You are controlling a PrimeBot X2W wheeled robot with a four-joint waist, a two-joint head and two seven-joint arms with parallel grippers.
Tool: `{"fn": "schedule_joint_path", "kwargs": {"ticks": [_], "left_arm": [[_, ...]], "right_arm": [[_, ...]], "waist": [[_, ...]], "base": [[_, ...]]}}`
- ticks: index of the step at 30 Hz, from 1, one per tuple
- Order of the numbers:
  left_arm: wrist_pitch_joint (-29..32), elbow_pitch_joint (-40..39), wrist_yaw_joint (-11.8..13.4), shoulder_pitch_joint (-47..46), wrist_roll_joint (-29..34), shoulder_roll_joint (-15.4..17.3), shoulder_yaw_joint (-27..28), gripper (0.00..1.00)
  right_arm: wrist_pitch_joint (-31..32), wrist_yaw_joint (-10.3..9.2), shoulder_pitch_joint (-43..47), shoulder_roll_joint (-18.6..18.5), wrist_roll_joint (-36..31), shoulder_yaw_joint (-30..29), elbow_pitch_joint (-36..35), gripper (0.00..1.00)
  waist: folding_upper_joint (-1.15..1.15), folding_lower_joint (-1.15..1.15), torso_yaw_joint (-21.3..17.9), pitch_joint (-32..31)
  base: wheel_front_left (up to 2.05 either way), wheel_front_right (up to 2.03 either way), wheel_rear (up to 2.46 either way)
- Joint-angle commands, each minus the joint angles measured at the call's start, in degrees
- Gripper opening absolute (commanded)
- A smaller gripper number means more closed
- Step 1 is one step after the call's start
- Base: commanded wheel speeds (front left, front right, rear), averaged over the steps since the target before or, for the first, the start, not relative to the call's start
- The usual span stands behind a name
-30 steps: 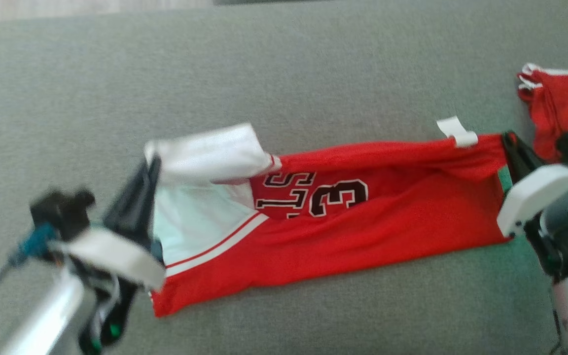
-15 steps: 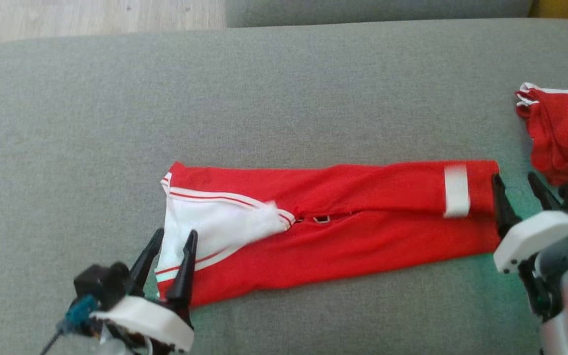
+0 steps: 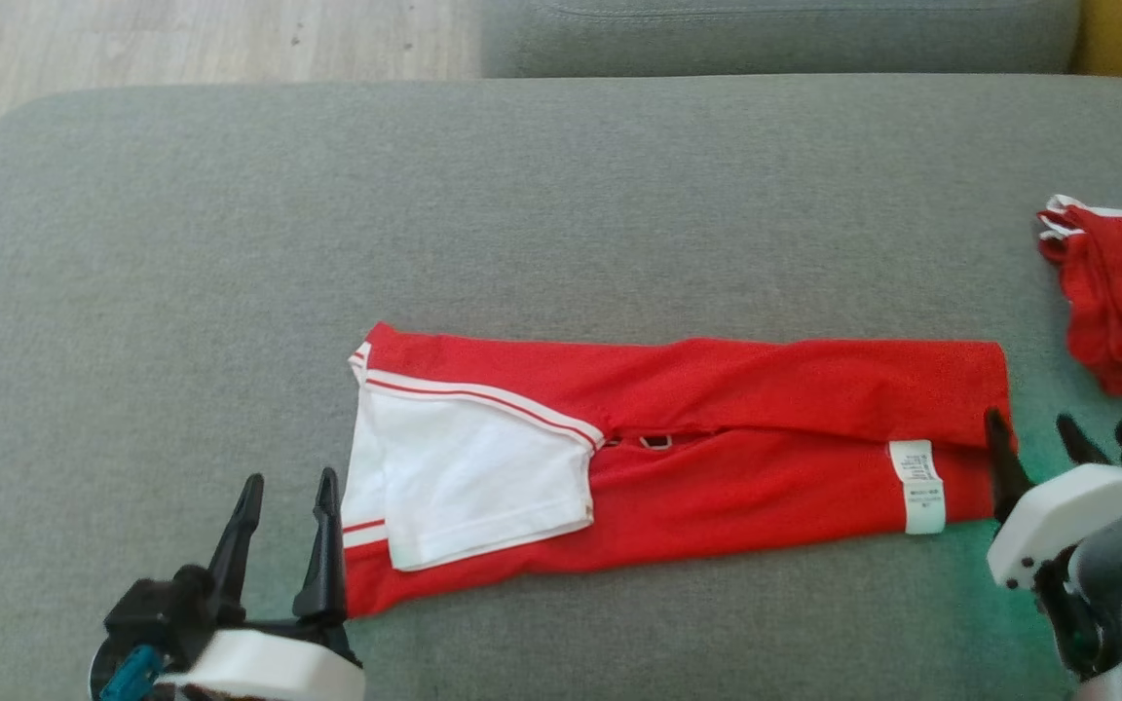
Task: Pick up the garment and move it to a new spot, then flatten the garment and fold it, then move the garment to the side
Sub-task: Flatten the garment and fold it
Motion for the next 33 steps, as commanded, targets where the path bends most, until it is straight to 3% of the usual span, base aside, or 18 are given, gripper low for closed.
{"fn": "schedule_joint_path", "kwargs": {"ticks": [1,11,13,15,16,24,33], "left_arm": [[-0.7,-2.4,0.7,-0.8,0.6,1.3,2.6,1.00],[-0.3,-5.8,2.9,-0.2,1.8,2.1,2.6,1.00],[-0.3,-6.1,3.1,-0.1,1.9,2.2,2.6,1.00],[-0.2,-6.4,3.3,0.1,1.9,2.3,2.6,1.00],[-0.2,-6.5,3.4,0.3,1.9,2.3,2.5,1.00],[0.5,-7.5,3.8,0.7,2.2,2.6,1.8,1.00],[1.3,-8.1,3.8,0.7,2.2,2.3,0.7,1.00]], "right_arm": [[1.5,-0.04,-1.1,-0.7,-0.5,0.8,-1.2,1.00],[13.9,-0.04,-4.9,-3.5,-2.9,1.1,6.0,1.00],[16.1,-0.04,-4.8,-3.3,-1.0,2.2,6.6,0.48],[17.2,-0.04,-4.7,-3.2,0.7,3.3,6.4,0.24],[17.1,-0.04,-4.6,-3.4,1.0,3.6,6.0,0.00],[12.9,-0.04,-5.3,-4.6,1.3,2.8,1.7,0.00],[15.2,-0.04,-1.9,-9.7,1.8,-5.3,-6.3,0.00]], "waist": [[0.00,0.00,0.6,0.1],[0.00,0.00,3.2,0.8],[0.00,0.00,3.4,0.7],[0.00,0.00,3.5,0.5],[0.00,0.00,3.4,0.3],[0.00,0.00,1.1,-1.6],[0.00,0.00,-2.1,-2.7]], "base": [[0.00,0.00,0.00],[0.00,0.00,0.00],[0.00,0.00,0.00],[0.00,0.00,0.00],[0.00,0.00,0.00],[0.00,0.00,0.00],[0.00,0.00,0.00]]}}
